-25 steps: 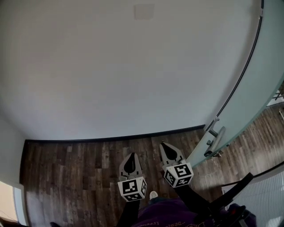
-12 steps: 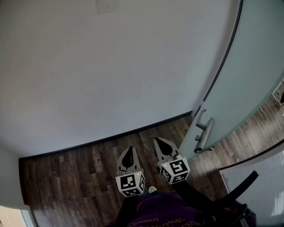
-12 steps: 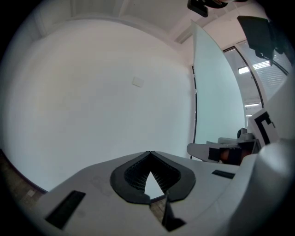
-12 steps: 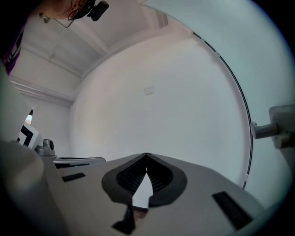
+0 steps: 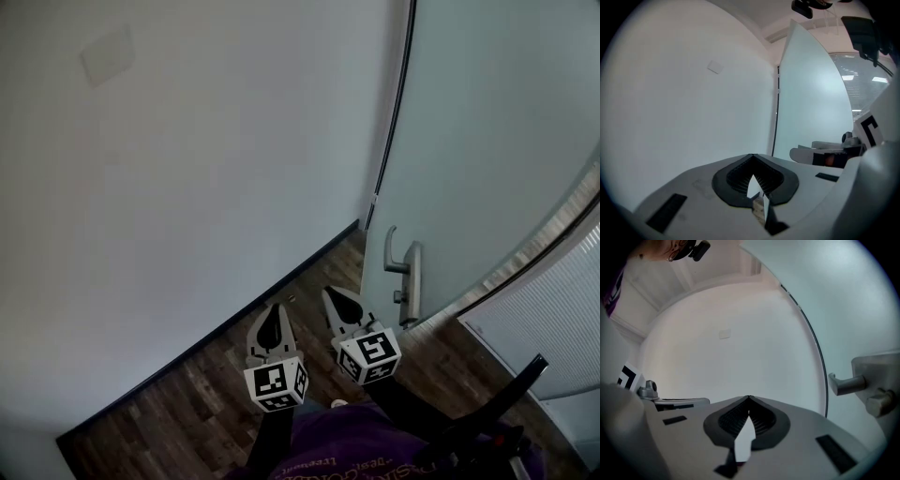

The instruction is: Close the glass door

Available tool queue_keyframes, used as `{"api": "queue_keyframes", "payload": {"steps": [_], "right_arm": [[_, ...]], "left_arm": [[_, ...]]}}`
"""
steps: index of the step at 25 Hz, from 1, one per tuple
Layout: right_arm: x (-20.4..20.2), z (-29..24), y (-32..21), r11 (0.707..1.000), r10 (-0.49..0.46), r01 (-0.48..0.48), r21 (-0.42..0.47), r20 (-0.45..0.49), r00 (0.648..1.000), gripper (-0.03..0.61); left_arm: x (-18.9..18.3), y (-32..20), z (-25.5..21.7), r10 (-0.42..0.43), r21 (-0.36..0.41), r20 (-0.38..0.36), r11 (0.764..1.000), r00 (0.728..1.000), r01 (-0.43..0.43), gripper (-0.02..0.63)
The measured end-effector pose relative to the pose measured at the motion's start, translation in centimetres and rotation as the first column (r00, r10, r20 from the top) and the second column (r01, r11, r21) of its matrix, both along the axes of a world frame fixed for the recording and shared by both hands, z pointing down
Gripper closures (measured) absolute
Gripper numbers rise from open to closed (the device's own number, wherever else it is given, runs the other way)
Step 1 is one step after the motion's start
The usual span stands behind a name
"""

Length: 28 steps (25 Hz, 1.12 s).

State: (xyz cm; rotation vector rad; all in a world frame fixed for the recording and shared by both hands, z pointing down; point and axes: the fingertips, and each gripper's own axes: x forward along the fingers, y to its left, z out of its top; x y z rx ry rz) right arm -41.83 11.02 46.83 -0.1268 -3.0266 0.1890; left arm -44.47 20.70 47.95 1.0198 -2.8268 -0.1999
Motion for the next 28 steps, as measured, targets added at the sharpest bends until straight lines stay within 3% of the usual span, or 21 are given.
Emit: {"api": "queue_keyframes", "payload": {"steps": [5,11,18,23,28], "right_arm": [[-0.5,-1.5,-2.8,0.990,0.143,-0.143,-0.008,0.013,0.990,0.581],[-2.9,-1.3,-4.4,0.941,0.337,-0.337,-0.012,0.006,0.941,0.581],[-0.1,-1.3,-5.6,0.862,0.506,-0.506,0.012,-0.011,0.862,0.581],[3.3,-0.5,-5.9,0.793,0.609,-0.608,0.020,-0.031,0.793,0.581],[6.4,-0.6,-5.8,0.751,0.660,-0.659,0.035,-0.014,0.751,0.581]], "left_arm": [[-1.5,-3.6,-1.7,0.160,-0.022,0.013,0.987,0.987,-0.159,0.614],[-6.1,-6.7,-1.1,0.365,-0.014,-0.003,0.931,0.931,-0.365,0.614],[-4.8,-11.3,-1.2,0.563,-0.009,-0.011,0.826,0.827,-0.563,0.614],[-1.4,-14.5,-0.7,0.686,-0.007,-0.022,0.727,0.727,-0.687,0.614],[2.2,-16.8,-0.5,0.765,-0.003,-0.025,0.644,0.644,-0.765,0.614]]}}
